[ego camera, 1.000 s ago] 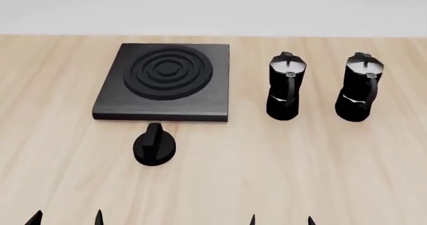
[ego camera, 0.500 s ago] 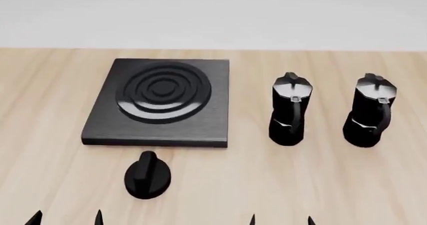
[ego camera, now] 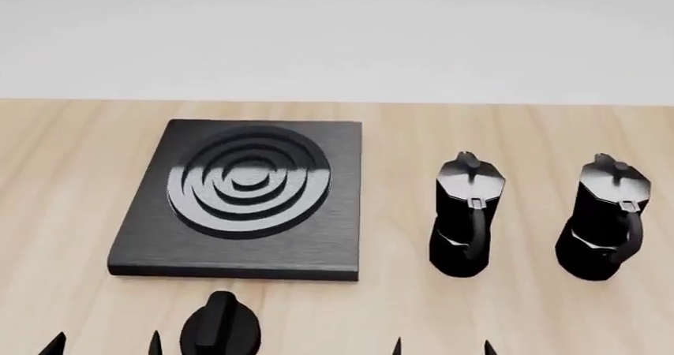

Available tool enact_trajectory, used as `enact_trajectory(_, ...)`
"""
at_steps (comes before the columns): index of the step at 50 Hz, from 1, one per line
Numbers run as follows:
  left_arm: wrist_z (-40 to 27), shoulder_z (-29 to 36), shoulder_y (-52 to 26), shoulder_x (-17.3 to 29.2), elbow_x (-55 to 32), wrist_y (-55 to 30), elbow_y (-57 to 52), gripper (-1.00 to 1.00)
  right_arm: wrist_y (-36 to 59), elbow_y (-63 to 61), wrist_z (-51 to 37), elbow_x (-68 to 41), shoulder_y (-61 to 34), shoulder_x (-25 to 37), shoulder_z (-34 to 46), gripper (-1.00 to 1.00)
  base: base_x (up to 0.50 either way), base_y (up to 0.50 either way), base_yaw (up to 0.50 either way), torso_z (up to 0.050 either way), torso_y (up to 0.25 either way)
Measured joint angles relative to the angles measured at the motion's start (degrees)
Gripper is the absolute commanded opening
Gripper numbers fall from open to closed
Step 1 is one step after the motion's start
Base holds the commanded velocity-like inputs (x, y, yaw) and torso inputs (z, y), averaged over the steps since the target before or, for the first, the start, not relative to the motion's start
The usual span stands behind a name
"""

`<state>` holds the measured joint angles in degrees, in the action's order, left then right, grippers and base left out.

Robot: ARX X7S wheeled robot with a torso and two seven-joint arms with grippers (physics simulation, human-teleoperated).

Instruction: Put the right moka pot on the stove.

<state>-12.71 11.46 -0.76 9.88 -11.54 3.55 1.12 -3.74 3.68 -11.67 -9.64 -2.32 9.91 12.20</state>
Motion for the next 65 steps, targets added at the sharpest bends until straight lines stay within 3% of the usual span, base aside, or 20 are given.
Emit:
enact_trajectory(27, -0.9, 0.8, -0.2, 0.6, -0.6, 0.0, 0.0, 1.0, -0.4, 0.8, -0.5, -0.5, -0.5, 0.6, 0.9, 1.0, 0.4, 0.0, 0.0, 0.0, 0.0)
enact_trajectory(36, -1.3, 1.1, -0.4, 1.1, -1.3, -2.2, -1.3, 1.0, 0.5, -0.4, -0.6, -0.9, -0.6, 1.1, 1.2, 1.0, 0.02, 0.0, 0.0, 0.0, 0.0)
enact_trajectory(65, -8.9, 0.2, -4.2, 8.1, -5.3, -31.0, -34.8, 1.0, 14.6, -22.1, -3.8, -1.0, -1.0, 6.2, 1.7, 1.0, 0.0, 0.0, 0.0, 0.0, 0.0)
